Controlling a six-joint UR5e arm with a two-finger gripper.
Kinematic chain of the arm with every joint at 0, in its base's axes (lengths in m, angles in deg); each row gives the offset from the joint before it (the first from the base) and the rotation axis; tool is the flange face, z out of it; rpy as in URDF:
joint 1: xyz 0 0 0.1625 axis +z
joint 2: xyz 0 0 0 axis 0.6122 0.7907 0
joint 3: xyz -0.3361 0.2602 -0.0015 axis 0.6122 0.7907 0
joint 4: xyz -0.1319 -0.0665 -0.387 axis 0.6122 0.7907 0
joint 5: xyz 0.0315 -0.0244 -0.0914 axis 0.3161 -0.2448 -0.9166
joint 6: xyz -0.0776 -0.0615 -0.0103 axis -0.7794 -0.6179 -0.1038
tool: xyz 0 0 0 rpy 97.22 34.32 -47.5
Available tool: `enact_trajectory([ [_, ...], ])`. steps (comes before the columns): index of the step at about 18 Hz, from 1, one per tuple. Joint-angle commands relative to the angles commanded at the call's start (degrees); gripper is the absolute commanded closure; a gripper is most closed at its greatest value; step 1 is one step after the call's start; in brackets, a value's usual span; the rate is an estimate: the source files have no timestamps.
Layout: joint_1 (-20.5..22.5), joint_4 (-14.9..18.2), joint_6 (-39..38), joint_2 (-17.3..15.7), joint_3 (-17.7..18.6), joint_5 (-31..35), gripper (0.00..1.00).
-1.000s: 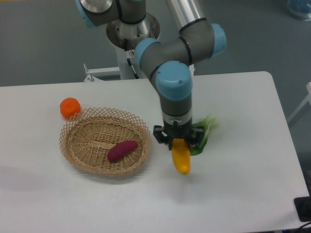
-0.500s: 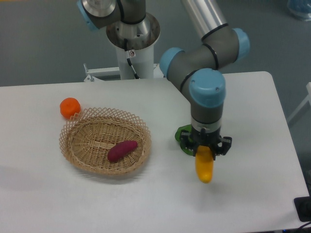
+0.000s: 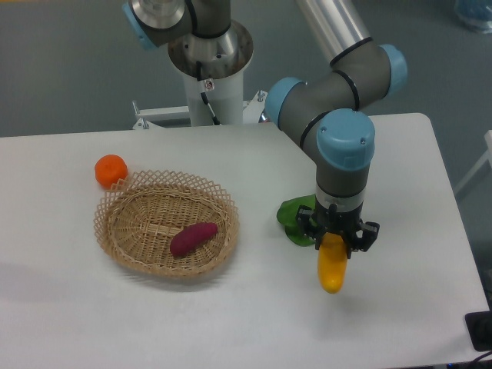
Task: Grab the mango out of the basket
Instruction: 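Carry the held mango away from the basket toward the bok choy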
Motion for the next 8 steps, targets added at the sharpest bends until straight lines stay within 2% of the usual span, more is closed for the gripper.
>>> enact_trajectory([
  [8,-0.26,-0.09,0.1,0.17,0.53,1.33,0.63],
])
